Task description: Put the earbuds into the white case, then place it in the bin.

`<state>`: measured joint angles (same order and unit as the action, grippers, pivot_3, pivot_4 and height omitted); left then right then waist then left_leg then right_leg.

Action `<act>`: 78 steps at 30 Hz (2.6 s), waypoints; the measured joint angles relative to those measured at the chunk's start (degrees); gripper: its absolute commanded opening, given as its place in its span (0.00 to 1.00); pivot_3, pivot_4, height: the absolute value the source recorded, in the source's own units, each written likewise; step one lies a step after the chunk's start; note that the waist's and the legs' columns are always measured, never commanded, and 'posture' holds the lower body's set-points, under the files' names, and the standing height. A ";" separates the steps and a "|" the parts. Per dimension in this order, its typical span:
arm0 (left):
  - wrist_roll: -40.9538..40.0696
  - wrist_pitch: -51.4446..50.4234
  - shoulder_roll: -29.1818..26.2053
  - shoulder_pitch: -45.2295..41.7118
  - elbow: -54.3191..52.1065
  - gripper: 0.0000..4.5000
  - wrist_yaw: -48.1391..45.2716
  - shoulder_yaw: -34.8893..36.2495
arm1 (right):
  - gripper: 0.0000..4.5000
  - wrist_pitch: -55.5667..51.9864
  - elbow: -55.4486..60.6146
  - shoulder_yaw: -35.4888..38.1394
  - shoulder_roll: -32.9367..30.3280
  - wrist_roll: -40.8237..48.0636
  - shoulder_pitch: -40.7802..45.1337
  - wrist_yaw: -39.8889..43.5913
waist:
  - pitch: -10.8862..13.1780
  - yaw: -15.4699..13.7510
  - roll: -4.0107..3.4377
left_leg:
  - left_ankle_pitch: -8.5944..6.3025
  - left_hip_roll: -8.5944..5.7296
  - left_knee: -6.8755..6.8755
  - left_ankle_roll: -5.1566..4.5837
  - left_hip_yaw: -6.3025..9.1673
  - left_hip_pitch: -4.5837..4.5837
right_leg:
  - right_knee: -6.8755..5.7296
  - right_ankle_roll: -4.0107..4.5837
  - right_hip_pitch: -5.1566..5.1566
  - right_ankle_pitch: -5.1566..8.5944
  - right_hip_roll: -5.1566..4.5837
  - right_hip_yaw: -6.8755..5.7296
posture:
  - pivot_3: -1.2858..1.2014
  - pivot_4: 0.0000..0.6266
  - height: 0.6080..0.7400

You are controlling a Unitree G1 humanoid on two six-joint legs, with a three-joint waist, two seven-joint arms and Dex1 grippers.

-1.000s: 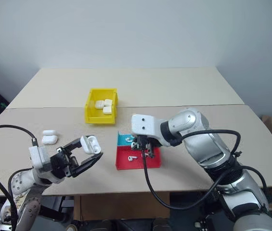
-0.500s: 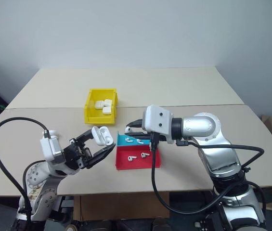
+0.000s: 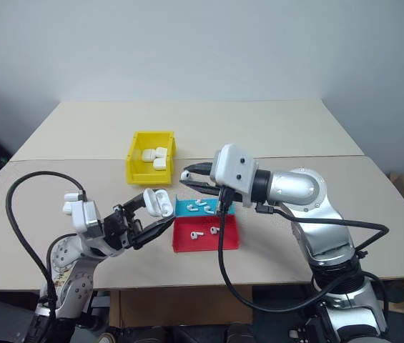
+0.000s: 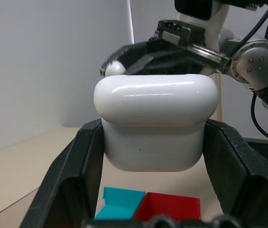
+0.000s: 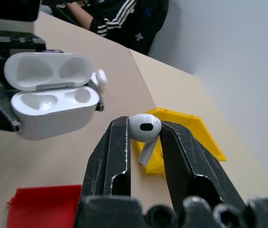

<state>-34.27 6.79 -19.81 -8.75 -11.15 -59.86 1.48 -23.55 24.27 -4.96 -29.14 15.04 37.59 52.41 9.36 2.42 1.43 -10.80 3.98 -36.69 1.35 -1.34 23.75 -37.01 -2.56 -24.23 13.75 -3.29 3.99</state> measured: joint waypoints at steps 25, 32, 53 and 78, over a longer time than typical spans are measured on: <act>-4.17 -5.79 -2.34 -0.42 -0.47 0.62 -4.52 0.15 | 0.24 19.92 -7.47 -3.30 12.15 10.34 -6.79 5.50 | 0.00 0.02 -0.01 | 0.00 0.02 0.00 -0.01 0.05 -0.02 | -0.01 -0.07 0.03 0.04 0.04 -0.01 | 0.52 0.24 1.00; -4.21 -6.32 -2.42 -0.26 -1.36 0.62 -5.43 -0.09 | 0.24 22.30 -10.40 -5.59 10.94 7.95 -6.77 7.80 | 0.00 0.03 -0.01 | 0.00 0.02 0.00 -0.01 0.05 -0.02 | -0.01 -0.08 0.03 0.04 0.04 -0.01 | 0.52 0.24 1.00; -3.79 -6.92 -2.43 1.03 -2.24 0.62 -5.30 -0.46 | 0.24 25.11 -13.18 -6.98 9.69 6.11 -6.79 9.77 | 0.00 0.01 -0.01 | 0.00 0.01 0.00 -0.01 0.05 -0.03 | 0.00 -0.08 0.04 0.04 0.04 -0.01 | 0.52 0.24 1.00; -1.51 -6.66 -2.04 0.27 -0.97 0.62 -6.60 -0.47 | 0.50 24.56 -13.72 -7.64 6.38 6.01 -5.74 11.35 | 0.00 -0.01 0.00 | 0.00 0.01 0.00 -0.01 0.05 -0.03 | 0.00 -0.08 0.03 0.04 0.04 -0.01 | 0.52 0.24 1.00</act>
<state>-35.79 0.13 -21.85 -8.47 -12.12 -66.46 1.01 1.01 10.55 -12.60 -22.76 21.04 31.85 63.77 9.36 2.41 1.42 -10.80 4.00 -36.69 1.34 -1.29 23.72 -37.01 -2.64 -24.19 13.79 -3.25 3.98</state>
